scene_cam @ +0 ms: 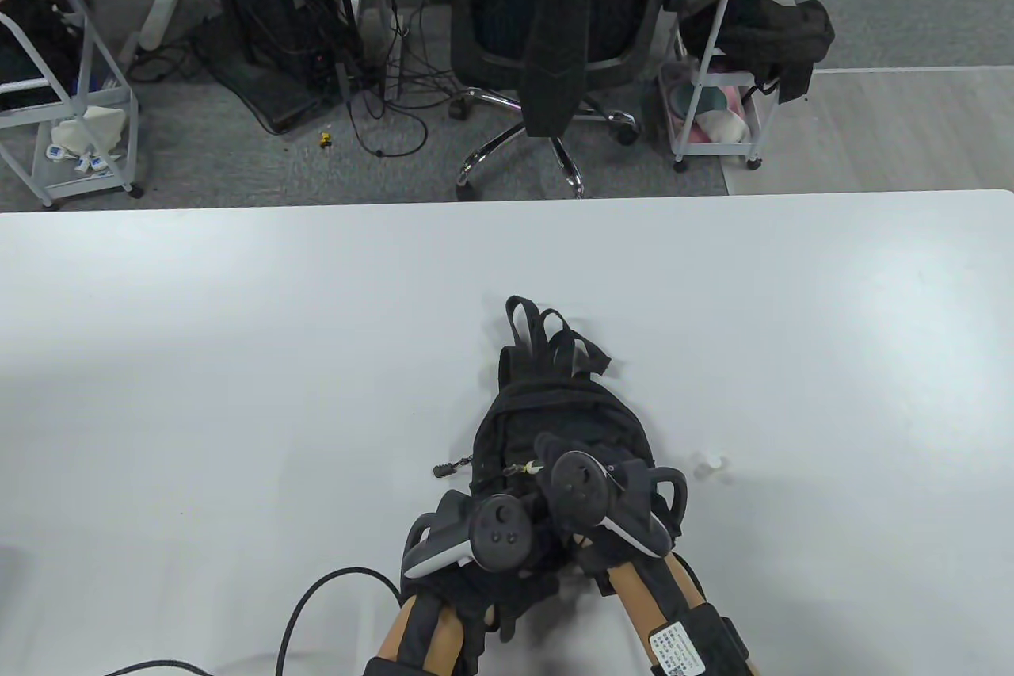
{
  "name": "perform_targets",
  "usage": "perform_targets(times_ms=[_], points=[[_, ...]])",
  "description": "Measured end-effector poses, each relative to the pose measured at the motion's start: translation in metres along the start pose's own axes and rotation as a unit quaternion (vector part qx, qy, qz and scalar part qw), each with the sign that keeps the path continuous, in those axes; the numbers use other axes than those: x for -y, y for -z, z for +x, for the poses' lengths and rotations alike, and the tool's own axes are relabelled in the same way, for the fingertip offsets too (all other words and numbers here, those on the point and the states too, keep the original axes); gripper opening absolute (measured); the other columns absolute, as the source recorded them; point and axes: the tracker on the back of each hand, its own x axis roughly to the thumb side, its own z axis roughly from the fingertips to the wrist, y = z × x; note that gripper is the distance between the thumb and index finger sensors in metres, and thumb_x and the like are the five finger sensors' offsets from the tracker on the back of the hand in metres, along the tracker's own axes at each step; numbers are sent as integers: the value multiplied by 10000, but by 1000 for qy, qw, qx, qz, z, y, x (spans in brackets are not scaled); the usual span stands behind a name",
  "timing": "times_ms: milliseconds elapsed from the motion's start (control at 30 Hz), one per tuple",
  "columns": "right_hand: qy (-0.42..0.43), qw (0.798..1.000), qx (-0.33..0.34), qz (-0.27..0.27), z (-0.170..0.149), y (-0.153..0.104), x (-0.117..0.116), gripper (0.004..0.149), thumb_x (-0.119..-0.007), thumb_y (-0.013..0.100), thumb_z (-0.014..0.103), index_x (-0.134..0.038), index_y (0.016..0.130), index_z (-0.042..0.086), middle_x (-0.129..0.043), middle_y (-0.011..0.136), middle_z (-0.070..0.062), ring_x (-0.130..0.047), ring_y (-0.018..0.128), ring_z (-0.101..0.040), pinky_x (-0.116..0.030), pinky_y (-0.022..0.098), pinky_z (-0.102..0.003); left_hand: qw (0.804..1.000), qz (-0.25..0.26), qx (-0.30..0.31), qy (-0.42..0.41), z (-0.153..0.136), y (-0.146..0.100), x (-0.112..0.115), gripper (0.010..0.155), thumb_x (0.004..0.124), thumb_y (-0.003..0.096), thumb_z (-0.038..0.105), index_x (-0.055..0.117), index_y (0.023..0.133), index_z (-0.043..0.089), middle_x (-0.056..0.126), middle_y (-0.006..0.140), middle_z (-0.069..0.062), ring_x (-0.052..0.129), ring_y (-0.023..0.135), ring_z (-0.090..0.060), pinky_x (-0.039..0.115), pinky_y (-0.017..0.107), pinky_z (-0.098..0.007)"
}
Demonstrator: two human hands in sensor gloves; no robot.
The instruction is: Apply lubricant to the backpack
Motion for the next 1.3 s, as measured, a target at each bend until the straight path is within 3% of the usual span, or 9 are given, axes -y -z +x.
perform_targets(times_ms=[167,367,600,933,1100,1300], points=[[-52,999,11,-7,3,-1,3,429,-884,447,470,-805,865,412,-969,721,77,-1050,449,-119,-830,600,-420,1000,-1,-2,1,0,0,0,710,740,485,570,577,1103,260,376,1197,-63,356,1120,-361,345,758,-600],[-49,998,27,-22,16,-5,0,425,-879,452,470,-795,867,435,-951,757,95,-1058,516,-109,-825,645,-391,1000,-3,1,-3,-1,-1,0,716,740,486,571,568,1107,259,368,1199,-62,349,1120,-360,341,760,-598],[-102,994,35,-29,20,-6,3,417,-879,450,463,-816,860,427,-949,728,66,-1014,460,-116,-797,679,-400,1000,-5,1,-2,-1,-1,0,710,740,486,569,571,1105,264,368,1198,-62,348,1120,-358,341,759,-599],[-54,998,35,-15,16,-4,2,419,-871,456,464,-807,869,456,-939,770,96,-1034,539,-105,-772,726,-376,1000,-7,2,-4,-1,0,1,716,740,486,569,568,1107,256,362,1198,-59,342,1120,-357,338,758,-598],[-115,992,41,-32,19,-6,7,409,-875,451,457,-822,857,455,-945,755,83,-1028,514,-118,-768,723,-393,1000,-6,4,-6,-1,0,1,707,739,487,567,573,1103,263,366,1197,-65,345,1119,-361,344,754,-616],[-13,998,28,-58,-2,-9,31,458,-873,449,478,-792,896,413,-952,752,92,-1055,510,-111,-794,694,-395,999,23,33,2,-1,-4,-5,716,741,486,561,548,1113,275,420,1193,-111,429,1109,-422,406,748,-666]])
